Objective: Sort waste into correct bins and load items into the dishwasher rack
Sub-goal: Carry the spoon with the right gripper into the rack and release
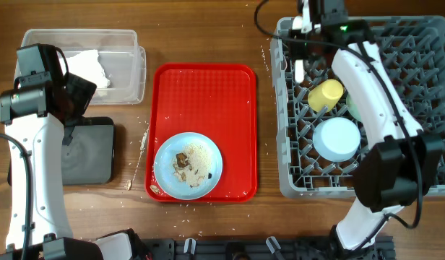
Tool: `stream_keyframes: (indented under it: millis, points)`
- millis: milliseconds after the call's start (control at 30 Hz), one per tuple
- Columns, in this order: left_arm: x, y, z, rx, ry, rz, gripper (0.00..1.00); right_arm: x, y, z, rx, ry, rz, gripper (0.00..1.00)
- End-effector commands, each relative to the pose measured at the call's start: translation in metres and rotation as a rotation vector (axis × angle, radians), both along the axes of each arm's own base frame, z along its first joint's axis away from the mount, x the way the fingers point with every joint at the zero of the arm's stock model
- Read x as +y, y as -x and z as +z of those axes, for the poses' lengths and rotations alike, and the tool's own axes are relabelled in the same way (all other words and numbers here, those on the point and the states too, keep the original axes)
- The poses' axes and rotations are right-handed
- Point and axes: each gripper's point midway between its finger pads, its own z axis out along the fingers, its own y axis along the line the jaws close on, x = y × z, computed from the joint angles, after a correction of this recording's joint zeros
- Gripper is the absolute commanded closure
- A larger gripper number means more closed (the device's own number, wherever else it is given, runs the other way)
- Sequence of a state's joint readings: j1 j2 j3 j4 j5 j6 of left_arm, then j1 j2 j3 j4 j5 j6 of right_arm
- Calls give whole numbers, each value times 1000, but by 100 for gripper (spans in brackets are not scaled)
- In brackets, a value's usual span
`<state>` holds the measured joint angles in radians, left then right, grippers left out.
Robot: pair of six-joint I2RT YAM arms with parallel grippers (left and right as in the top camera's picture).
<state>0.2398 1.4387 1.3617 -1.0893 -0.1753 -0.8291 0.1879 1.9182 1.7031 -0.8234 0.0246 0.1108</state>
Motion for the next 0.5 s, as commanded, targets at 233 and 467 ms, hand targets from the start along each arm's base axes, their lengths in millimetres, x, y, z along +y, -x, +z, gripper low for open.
stream_keyframes:
  millis: [233,467]
  points:
    - [4,2,5,-14,-14,23,0,24,22,-23,110,-121,25,34]
    - [4,2,5,-14,-13,22,0,83,47,16,112,-350,206,34]
